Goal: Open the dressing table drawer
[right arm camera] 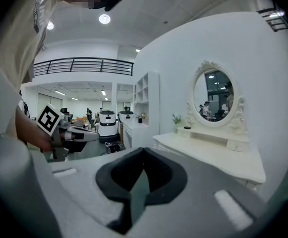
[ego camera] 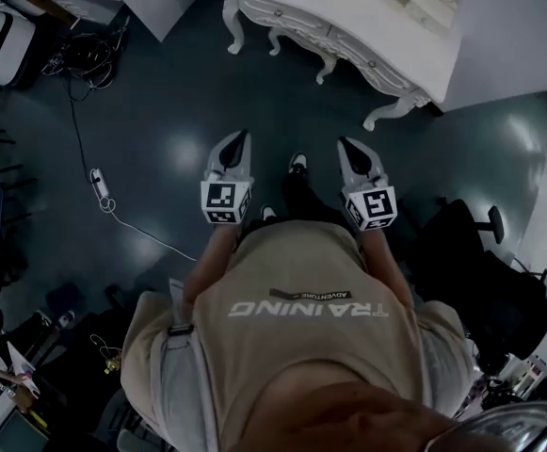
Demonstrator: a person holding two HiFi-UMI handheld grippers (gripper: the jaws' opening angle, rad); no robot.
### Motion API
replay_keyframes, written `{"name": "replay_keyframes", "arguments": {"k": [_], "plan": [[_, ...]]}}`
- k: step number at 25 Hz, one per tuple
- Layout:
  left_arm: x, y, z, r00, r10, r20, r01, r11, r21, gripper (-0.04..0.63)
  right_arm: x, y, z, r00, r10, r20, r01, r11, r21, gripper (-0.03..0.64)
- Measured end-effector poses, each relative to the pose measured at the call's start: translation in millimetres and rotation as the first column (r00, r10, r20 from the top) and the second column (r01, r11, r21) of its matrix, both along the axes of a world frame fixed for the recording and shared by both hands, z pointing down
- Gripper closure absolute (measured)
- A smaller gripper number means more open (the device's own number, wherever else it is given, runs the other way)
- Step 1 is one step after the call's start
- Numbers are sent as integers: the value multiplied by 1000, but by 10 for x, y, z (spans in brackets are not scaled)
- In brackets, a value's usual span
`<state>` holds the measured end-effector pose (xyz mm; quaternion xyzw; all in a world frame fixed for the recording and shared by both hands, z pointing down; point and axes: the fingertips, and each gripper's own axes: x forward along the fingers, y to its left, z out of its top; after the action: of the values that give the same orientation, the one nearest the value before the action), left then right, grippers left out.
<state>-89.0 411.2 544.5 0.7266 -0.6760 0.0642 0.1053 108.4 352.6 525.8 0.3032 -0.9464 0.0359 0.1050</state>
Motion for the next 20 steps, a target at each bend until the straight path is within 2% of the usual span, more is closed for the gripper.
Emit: {"name": "replay_keyframes", "arguments": {"k": [6, 9, 13, 16, 20], "plan": [[-195, -726, -147, 998, -39, 47, 40, 999, -24, 588, -116, -867, 157, 999, -52, 14, 52, 999, -13, 614], [-237, -1147, -230, 993, -37, 111, 41, 999, -26, 588, -126, -1357, 159, 997, -65, 34, 65, 998, 6, 614], [-318, -1685, -305, 990, -95, 101, 96, 995, -4, 588, -204, -1970, 280, 995, -93, 39, 93, 996, 6, 614], [-356, -1911, -317, 991, -125, 57, 126, 992, -5, 588, -289, -2345, 266, 994, -97, 43, 97, 995, 11, 614], [-447, -2170, -296, 989, -129, 71, 131, 991, -24, 588, -445, -2717, 246, 992, -119, 32, 119, 993, 1, 614]]}}
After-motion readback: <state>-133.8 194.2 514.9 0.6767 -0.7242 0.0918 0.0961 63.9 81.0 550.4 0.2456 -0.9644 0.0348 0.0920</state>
